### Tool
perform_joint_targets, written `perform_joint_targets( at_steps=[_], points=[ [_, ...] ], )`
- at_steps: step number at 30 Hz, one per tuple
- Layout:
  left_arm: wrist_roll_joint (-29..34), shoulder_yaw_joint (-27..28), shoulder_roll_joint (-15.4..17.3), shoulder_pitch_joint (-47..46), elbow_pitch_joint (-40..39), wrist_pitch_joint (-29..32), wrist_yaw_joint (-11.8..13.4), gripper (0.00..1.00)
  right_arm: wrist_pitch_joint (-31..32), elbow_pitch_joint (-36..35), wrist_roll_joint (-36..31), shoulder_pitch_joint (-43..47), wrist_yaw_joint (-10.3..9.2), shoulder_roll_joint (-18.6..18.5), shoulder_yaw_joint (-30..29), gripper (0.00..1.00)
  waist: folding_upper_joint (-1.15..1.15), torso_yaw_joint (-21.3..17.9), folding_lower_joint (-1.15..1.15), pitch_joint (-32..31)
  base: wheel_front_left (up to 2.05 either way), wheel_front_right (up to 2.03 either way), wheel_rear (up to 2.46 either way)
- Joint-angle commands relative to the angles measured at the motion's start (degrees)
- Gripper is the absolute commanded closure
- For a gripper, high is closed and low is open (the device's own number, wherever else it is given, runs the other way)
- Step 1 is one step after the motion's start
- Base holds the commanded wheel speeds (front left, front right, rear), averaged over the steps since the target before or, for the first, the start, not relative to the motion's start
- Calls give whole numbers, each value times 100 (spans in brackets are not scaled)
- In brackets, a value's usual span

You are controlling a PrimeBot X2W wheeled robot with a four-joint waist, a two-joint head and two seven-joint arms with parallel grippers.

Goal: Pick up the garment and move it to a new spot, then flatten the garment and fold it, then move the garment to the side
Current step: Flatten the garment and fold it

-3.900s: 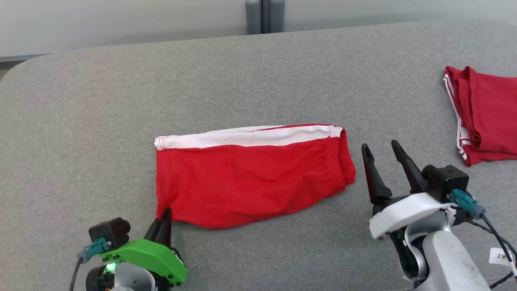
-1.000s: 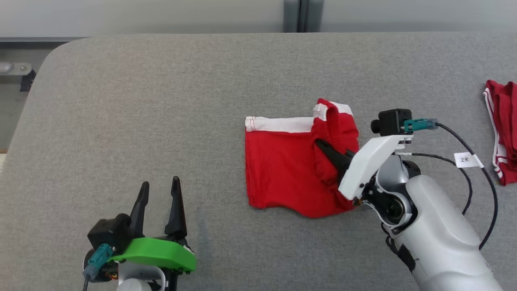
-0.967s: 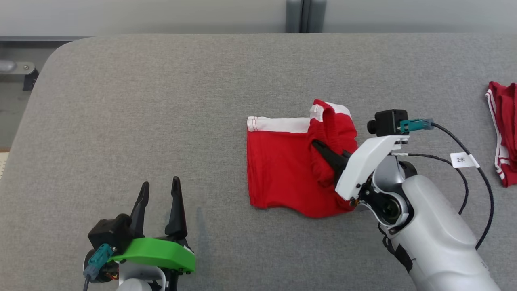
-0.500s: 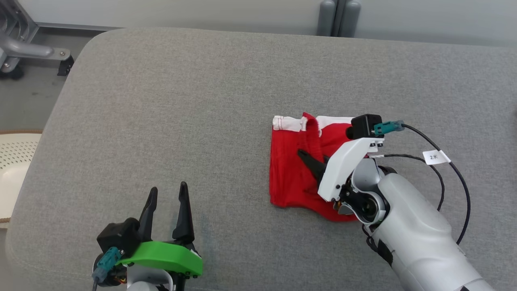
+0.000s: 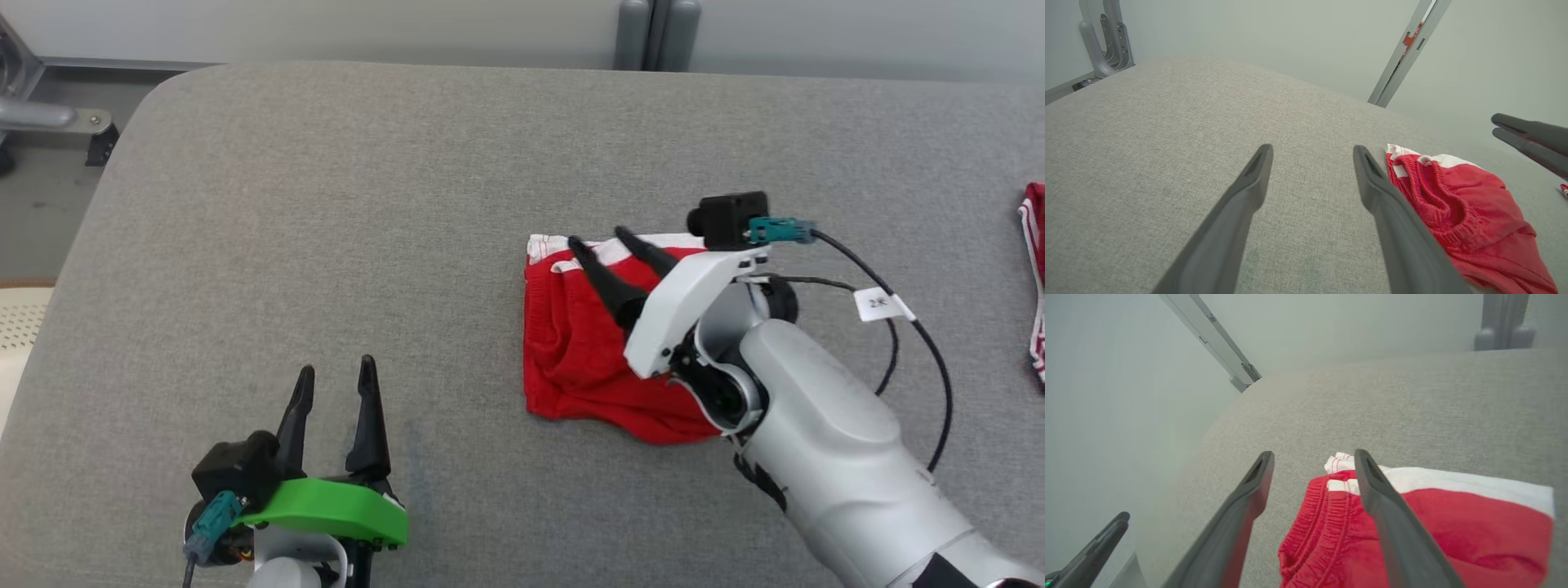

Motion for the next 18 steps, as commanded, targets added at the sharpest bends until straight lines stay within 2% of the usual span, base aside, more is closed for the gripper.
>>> perform_joint_targets(
  at_steps=[1,3,9,18],
  points=[
    [77,33,11,-124,-4,-34,-33,0,-237,22,-216,-44,-1,-132,-62,0,0,-156,0,-27,0,0,0],
    [158,63,16,-215,7,-56,-47,0,-796,99,-702,85,-1,-250,-287,0,0,-337,0,-76,0,0,0],
    [412,212,37,-270,24,-80,-25,0,-1586,77,-1427,514,-1,-363,-939,0,0,-679,0,-187,0,0,0],
    [743,665,-5,143,35,-80,-153,0,-1921,-419,-2322,1530,-1,-165,-1745,0,0,-1026,0,-369,0,0,0]
  ],
)
